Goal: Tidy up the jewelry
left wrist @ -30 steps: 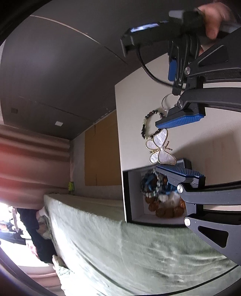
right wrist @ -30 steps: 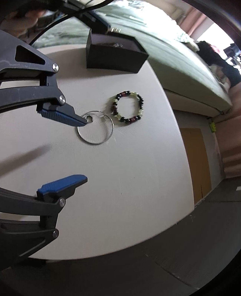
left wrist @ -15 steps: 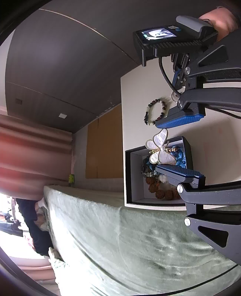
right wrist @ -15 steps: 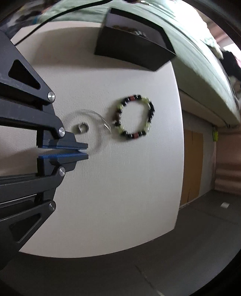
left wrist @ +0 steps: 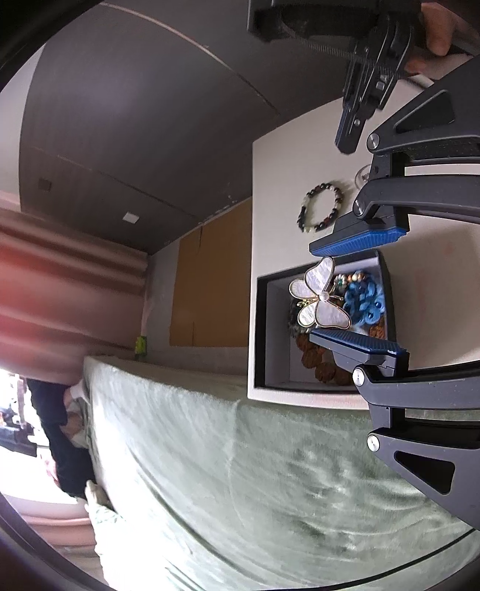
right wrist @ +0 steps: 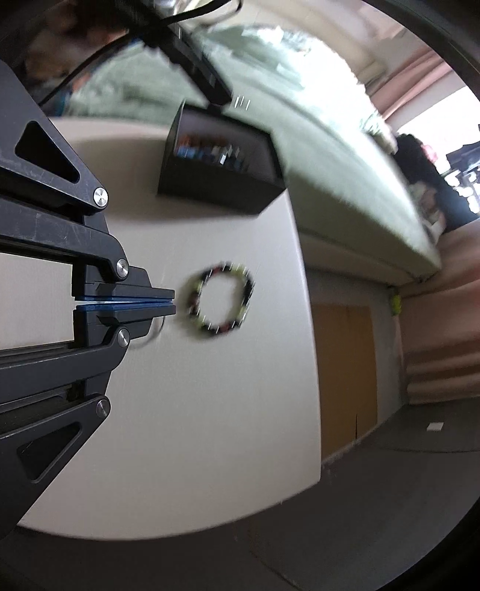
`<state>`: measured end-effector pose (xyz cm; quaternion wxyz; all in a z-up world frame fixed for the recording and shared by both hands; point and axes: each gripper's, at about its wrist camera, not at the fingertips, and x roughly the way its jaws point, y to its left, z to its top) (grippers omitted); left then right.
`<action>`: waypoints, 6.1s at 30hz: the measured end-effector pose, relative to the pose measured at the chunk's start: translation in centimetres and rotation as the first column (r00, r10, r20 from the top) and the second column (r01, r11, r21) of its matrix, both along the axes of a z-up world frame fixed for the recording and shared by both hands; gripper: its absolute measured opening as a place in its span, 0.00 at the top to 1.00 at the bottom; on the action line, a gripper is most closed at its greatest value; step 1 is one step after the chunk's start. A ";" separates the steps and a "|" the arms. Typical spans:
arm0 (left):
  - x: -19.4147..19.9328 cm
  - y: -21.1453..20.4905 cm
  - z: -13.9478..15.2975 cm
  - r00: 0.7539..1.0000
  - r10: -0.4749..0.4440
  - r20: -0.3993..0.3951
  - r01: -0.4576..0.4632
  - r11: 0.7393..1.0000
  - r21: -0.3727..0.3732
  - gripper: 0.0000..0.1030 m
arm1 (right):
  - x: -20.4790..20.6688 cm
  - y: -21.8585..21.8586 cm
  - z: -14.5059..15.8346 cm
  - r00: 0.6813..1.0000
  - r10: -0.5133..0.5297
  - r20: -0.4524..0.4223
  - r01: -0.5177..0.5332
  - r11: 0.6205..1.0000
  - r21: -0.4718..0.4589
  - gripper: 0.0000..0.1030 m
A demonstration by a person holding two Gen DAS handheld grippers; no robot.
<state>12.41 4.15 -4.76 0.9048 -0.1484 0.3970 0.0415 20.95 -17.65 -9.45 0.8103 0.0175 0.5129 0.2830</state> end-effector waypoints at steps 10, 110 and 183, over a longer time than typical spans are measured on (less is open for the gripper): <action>0.6 2.0 -0.5 0.999 0.035 -0.013 -0.036 0.999 -0.028 0.60 | 3.8 0.9 -3.4 0.992 -0.029 -0.119 0.020 0.997 -0.078 0.89; 0.2 -3.5 1.6 0.998 -0.001 0.059 0.002 1.000 -0.013 0.24 | 2.6 -6.0 2.4 0.978 -0.197 -0.073 0.209 0.943 0.259 0.08; 2.8 -5.9 -1.4 0.990 -0.139 0.009 0.138 0.990 0.010 0.87 | 6.1 -4.9 -2.7 0.972 -0.190 -0.138 0.204 0.975 0.093 0.45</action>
